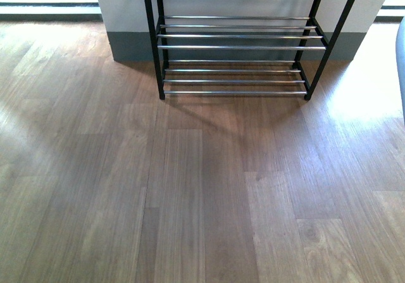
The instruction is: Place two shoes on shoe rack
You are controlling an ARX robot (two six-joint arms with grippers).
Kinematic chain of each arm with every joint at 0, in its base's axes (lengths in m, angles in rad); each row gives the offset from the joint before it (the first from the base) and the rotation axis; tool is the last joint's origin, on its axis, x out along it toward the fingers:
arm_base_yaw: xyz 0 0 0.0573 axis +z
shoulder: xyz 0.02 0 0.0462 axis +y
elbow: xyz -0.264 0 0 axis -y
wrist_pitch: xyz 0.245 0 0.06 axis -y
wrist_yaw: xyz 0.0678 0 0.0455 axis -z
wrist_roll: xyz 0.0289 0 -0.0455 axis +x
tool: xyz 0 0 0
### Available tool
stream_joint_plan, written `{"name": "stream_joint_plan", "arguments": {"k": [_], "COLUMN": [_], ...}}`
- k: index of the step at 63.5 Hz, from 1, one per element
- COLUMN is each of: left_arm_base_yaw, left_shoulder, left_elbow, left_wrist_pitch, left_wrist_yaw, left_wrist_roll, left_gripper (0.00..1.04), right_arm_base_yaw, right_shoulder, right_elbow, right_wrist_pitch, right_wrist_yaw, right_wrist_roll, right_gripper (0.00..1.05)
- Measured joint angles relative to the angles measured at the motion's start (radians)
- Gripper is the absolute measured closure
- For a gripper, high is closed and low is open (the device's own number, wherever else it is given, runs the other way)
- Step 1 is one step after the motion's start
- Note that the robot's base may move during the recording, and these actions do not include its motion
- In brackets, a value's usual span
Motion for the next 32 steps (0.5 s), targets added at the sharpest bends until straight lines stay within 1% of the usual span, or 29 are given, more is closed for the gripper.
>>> {"name": "stream_joint_plan", "arguments": {"k": [32], "left_arm_base_yaw": [0.0], "left_shoulder": [0.002], "left_elbow": [-0.001], "left_wrist_pitch": [-0.004], "left_wrist_yaw": [0.002], "left_wrist_roll": [0.004], "left_gripper": [1.03], "right_arm_base_yaw": [0.0], "right_shoulder": [0.0], "right_elbow": [0.0], "right_wrist_pitch": [0.0], "right_wrist_yaw": [0.001], "right_wrist_roll": [0.0], "right_gripper": [1.03]}}
